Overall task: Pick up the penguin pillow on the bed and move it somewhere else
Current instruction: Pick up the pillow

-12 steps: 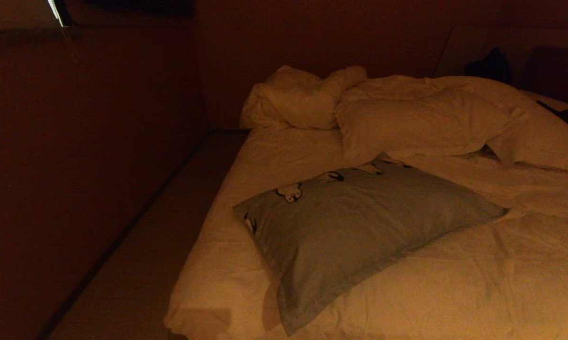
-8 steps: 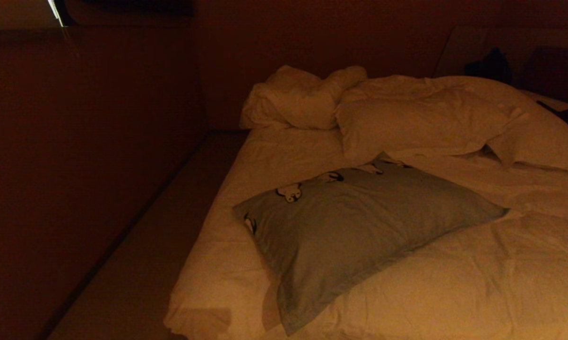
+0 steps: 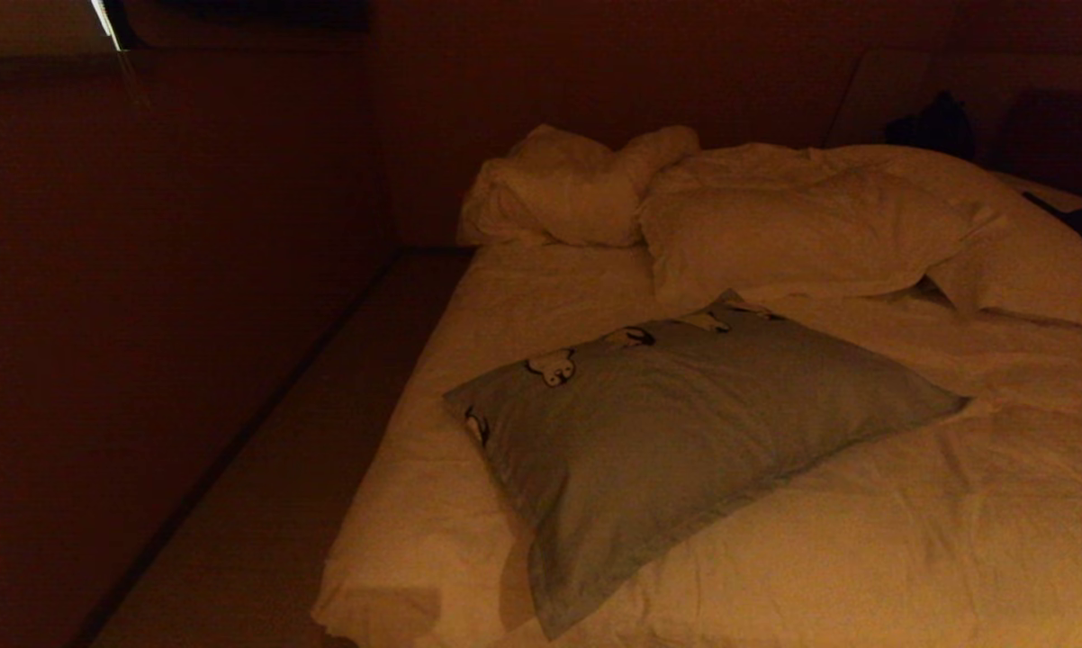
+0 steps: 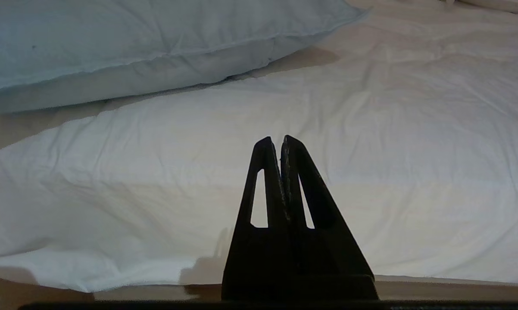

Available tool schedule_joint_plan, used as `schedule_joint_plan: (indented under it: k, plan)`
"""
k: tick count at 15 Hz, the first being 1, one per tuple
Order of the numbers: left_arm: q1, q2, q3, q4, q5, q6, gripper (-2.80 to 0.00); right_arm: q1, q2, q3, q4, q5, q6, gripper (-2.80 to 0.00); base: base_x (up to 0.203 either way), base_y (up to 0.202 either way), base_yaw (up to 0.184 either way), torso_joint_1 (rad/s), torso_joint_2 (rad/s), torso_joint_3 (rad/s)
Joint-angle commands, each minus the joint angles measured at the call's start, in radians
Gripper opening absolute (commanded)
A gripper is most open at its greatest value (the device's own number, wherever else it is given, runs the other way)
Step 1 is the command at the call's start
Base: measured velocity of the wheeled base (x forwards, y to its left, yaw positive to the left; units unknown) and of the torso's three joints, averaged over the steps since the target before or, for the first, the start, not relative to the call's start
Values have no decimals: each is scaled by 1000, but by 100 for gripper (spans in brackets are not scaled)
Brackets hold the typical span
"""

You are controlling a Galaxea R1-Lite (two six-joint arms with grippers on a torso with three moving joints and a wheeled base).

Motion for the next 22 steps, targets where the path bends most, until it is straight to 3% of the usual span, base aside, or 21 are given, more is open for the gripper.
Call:
schedule_joint_plan:
  k: [1, 3, 7, 12, 17, 22]
  plan:
    - [0, 1, 3, 0, 1, 0, -280, 0, 1, -6, 4, 5, -10, -280, 0, 0, 0, 0, 0, 0]
    - [0, 1, 3, 0, 1, 0, -280, 0, 1, -28, 6, 13, -25, -280, 0, 0, 0, 0, 0, 0]
    - [0, 1, 3, 0, 0, 0, -280, 0, 67, -200, 80, 86, -14, -280, 0, 0, 0, 0, 0, 0]
    - [0, 1, 3, 0, 1, 1, -280, 4, 471, -378, 79, 109, -17, -280, 0, 0, 0, 0, 0, 0]
    - [1, 1, 3, 0, 1, 0, -280, 14, 968, -515, -170, 160, 8, -280, 0, 0, 0, 0, 0, 0]
    - [0, 1, 3, 0, -1, 0, -280, 72, 1365, -700, -384, 173, 148, -280, 0, 0, 0, 0, 0, 0]
